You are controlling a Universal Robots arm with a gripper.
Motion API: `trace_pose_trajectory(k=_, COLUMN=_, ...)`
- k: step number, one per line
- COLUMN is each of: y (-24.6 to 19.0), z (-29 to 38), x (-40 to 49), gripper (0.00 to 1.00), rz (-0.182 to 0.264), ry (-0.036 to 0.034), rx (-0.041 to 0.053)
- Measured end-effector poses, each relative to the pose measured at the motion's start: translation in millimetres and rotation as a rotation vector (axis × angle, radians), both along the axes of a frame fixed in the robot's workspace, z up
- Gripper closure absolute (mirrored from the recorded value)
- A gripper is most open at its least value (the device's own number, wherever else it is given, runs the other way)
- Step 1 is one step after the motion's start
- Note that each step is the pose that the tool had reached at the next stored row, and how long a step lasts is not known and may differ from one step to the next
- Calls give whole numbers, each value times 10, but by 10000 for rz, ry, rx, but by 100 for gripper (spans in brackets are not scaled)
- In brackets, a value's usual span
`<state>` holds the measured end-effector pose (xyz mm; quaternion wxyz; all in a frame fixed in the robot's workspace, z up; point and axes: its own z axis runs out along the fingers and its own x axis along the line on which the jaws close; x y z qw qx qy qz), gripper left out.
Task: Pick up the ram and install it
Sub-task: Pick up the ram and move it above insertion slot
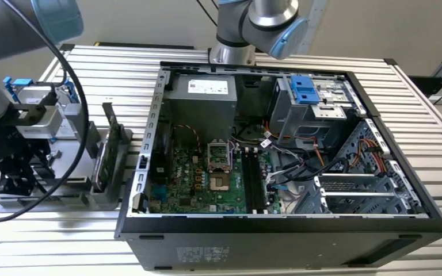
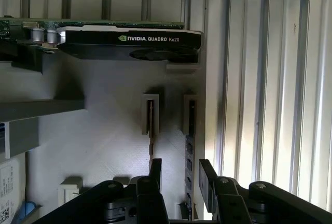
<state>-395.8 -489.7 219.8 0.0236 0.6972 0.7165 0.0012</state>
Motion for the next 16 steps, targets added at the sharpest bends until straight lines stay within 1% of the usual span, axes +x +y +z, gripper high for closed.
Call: trace_pose_trajectory(k=16, y=0, z=-35, x=0, gripper=0, rz=0, ry=-1, rx=0)
